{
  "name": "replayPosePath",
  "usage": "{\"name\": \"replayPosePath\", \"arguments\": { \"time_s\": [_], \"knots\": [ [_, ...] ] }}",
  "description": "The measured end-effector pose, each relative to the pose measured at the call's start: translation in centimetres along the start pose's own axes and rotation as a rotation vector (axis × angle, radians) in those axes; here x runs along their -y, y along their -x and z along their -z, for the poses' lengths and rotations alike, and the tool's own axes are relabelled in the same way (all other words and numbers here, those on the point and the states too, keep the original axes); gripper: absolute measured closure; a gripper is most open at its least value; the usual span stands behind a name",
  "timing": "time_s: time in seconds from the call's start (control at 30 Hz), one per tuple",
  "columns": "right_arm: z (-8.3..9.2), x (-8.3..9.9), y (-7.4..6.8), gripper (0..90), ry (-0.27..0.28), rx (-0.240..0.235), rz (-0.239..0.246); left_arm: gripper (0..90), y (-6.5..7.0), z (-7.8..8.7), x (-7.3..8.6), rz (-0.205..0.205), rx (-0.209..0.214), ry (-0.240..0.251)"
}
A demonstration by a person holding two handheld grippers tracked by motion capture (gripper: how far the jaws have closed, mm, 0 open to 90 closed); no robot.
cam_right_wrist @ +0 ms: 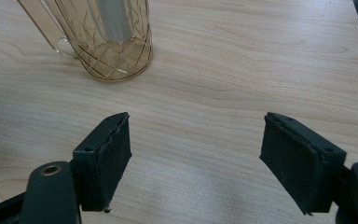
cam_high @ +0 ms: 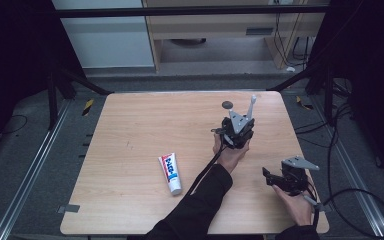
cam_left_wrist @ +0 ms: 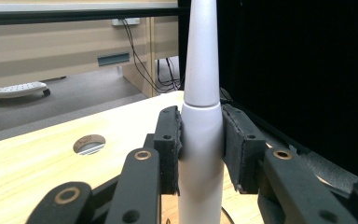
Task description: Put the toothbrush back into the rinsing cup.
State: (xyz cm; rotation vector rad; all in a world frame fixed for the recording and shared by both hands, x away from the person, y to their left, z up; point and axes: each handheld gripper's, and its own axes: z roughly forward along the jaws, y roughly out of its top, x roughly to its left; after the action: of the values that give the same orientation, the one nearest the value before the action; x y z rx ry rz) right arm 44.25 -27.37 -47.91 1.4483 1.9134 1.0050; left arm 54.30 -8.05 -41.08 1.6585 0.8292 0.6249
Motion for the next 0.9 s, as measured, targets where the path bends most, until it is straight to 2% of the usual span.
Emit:
{"name": "replayPosePath", "arguments": {
  "time_s": [0.47, 0.9],
  "knots": [
    [-0.1, 0.0, -0.1, 24.0, 0.001, -0.005, 0.002, 67.8, 0.3, -0.3, 1.1, -0.018, 0.002, -0.021],
    [0.0, 0.0, -0.1, 24.0, -0.001, -0.010, -0.004, 67.8, 0.3, -0.4, 1.9, -0.025, -0.013, -0.019]
  ]
}}
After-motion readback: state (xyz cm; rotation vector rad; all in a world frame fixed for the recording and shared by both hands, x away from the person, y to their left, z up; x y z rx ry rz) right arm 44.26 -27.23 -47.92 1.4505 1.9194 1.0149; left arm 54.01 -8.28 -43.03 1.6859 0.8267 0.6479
